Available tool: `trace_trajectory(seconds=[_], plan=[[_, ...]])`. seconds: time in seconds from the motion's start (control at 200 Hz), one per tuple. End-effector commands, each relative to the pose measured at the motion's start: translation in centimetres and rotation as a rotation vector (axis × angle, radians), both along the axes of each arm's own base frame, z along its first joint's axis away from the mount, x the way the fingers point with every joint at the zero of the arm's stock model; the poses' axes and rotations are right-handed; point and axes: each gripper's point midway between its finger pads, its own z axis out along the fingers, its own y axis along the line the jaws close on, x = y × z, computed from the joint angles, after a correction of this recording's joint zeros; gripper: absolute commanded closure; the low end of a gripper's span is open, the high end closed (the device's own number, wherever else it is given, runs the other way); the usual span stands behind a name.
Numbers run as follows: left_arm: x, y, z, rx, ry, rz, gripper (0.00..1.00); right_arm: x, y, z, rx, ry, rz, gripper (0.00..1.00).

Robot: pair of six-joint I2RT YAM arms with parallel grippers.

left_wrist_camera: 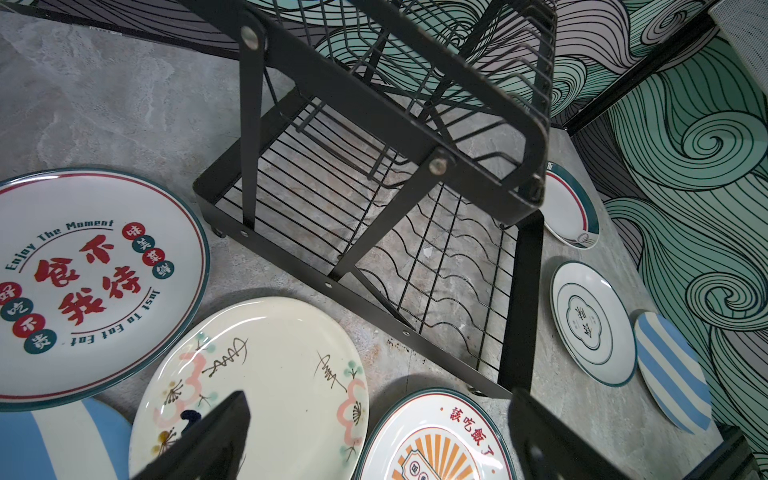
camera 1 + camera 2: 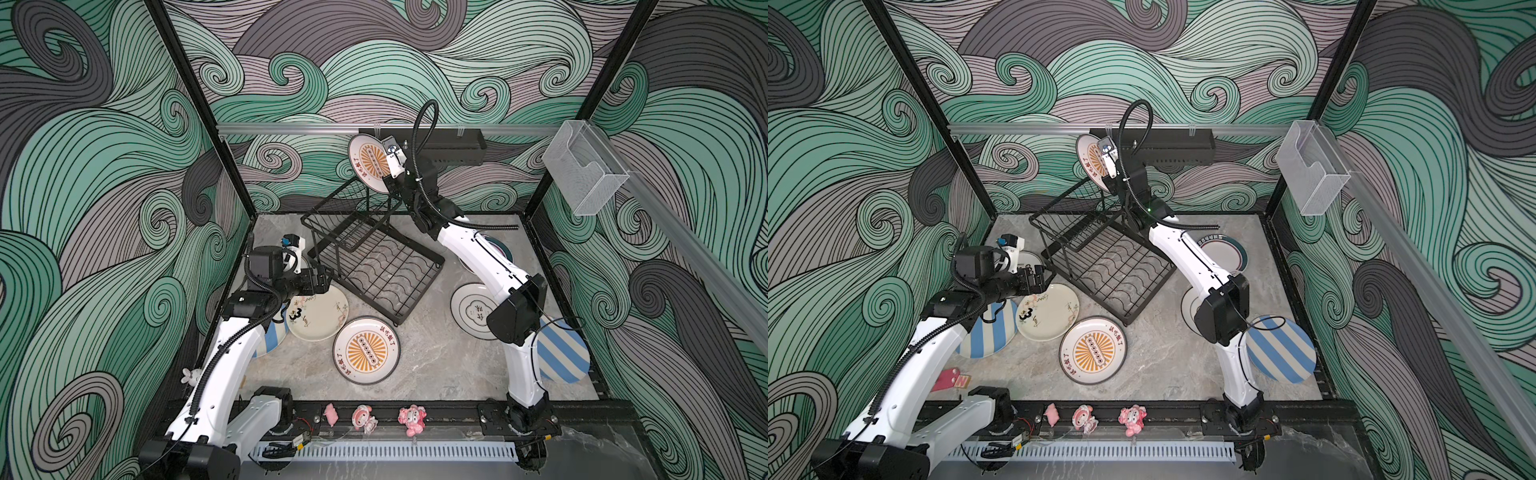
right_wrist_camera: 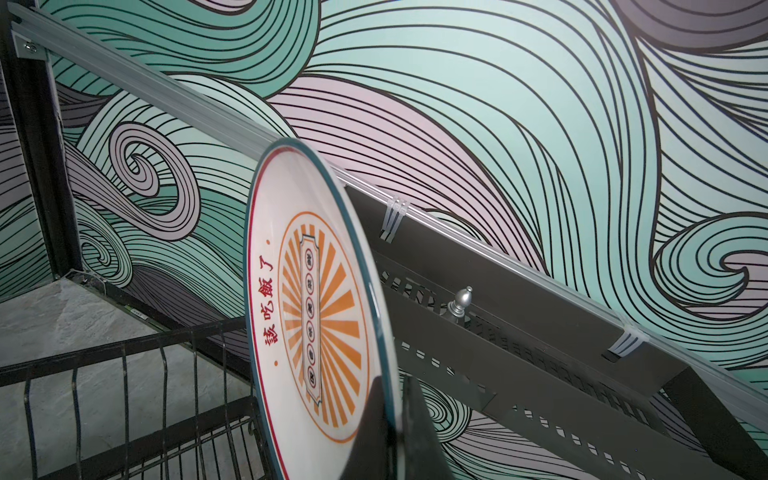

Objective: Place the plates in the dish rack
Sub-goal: 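Lower the plate upright into the rack's farthest slot and open the right gripper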

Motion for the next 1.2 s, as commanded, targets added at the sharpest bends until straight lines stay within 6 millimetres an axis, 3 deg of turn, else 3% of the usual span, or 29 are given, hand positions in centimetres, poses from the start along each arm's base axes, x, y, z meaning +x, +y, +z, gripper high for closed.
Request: trace_trajectory(seconds=[0.0, 0.726, 1.196], plan=[[0.3, 0.2, 0.0, 0.008, -0.004, 0.004, 0.01, 0.4, -0.8, 2.6, 0.059, -0.08, -0.044, 1.0], [0.2, 0.1, -0.2, 0.002, 0.007, 0.0, 0.01, 1.9, -0.8, -1.8, -0.011, -0.036, -0.099, 1.0], [0.1, -0.1, -0.1, -0.001, 0.005, -0.006, 0.01, 2.6, -0.9, -3.6, -0.025, -0.01, -0.121, 1.0]])
